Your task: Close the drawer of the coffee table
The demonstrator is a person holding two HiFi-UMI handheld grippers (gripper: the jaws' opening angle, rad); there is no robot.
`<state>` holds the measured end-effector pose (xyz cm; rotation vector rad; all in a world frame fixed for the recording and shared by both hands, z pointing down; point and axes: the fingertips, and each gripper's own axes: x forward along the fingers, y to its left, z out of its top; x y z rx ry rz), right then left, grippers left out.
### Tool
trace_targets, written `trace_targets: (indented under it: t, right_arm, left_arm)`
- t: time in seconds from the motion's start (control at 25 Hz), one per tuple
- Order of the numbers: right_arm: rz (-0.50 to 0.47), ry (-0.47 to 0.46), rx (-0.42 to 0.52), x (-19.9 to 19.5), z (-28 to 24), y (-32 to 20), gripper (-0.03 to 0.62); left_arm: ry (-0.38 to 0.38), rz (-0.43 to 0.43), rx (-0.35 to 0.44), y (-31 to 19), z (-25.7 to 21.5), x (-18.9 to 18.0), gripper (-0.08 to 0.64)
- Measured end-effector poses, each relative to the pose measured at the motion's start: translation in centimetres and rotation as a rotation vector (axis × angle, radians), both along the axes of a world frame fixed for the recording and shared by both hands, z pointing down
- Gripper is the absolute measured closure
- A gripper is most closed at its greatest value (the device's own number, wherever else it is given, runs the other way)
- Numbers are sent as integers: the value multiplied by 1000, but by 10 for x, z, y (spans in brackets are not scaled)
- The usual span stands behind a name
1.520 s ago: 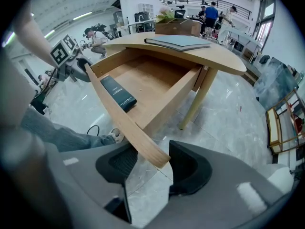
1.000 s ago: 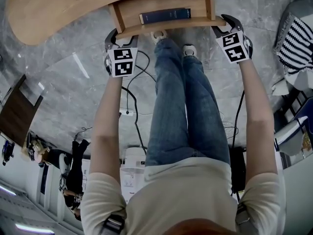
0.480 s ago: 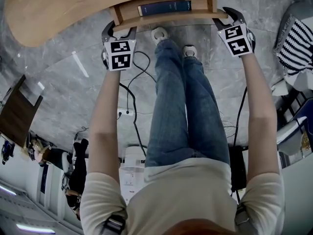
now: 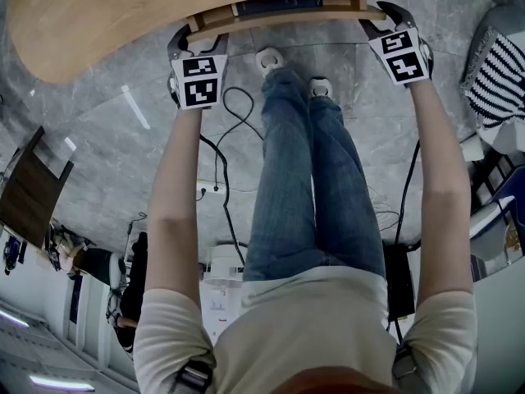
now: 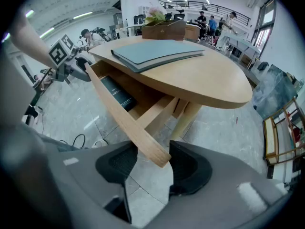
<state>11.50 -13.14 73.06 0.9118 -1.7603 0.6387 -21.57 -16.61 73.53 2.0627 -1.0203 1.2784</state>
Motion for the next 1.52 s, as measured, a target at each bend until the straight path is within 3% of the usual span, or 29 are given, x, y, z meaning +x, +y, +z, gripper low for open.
trace_targets:
  t: [0.6,1.04,1.32,1.52]
  right_arm:
    - [6,2,6,4,2,-39,383]
    - [12,-7,19,10,2,-53,382]
    - [34,-10,26,8,0,-63,379]
    - [53,-1,26,9,1,-62,374]
  left_arm:
    - [-2,-64,45,-38,2,2,261]
    - [41,-136,54,-50,-2,7,259]
    - [86,-246,27,-57,1,4,259]
    - [73,-263,26,-56,2,2,259]
